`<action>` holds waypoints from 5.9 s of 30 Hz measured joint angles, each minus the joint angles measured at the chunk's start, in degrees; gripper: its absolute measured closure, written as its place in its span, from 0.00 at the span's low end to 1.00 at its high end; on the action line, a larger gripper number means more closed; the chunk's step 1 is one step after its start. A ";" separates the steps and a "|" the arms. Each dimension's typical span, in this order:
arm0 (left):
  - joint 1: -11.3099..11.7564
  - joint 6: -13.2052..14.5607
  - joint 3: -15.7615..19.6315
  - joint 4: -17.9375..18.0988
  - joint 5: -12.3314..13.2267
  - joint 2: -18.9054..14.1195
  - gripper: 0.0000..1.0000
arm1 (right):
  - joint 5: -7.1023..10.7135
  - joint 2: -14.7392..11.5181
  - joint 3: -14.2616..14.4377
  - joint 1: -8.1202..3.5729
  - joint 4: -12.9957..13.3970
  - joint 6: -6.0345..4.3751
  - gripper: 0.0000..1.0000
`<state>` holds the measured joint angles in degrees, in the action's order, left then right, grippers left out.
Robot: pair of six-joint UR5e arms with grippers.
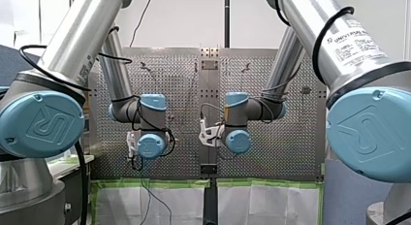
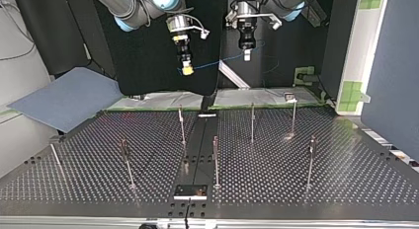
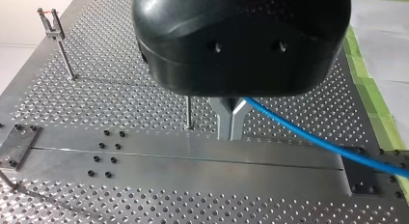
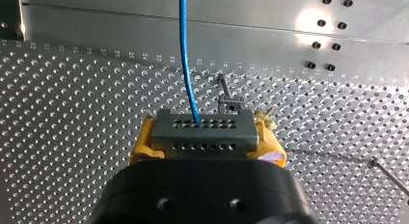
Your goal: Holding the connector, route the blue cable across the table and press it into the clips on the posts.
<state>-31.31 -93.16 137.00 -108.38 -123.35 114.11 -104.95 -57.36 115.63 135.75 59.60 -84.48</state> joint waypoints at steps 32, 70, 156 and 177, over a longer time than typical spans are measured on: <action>0.00 0.00 0.00 0.00 0.00 0.00 1.00 | 0.00 0.00 0.01 0.00 0.00 0.00 1.00; 1.15 0.00 -0.97 -2.46 0.18 0.09 1.00 | -1.49 3.34 -1.17 -0.08 -3.77 -1.17 1.00; 13.64 0.66 -13.35 -32.01 -7.75 -29.26 1.00 | 17.06 -8.89 -28.93 1.98 -30.92 -16.49 1.00; 22.58 -0.48 -17.66 -33.91 0.83 -26.95 1.00 | 17.33 -2.47 -39.14 4.48 -37.30 -16.33 1.00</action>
<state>-8.73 -93.64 119.34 -142.29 -122.52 87.16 -87.62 -59.83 76.49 140.23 22.30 -100.81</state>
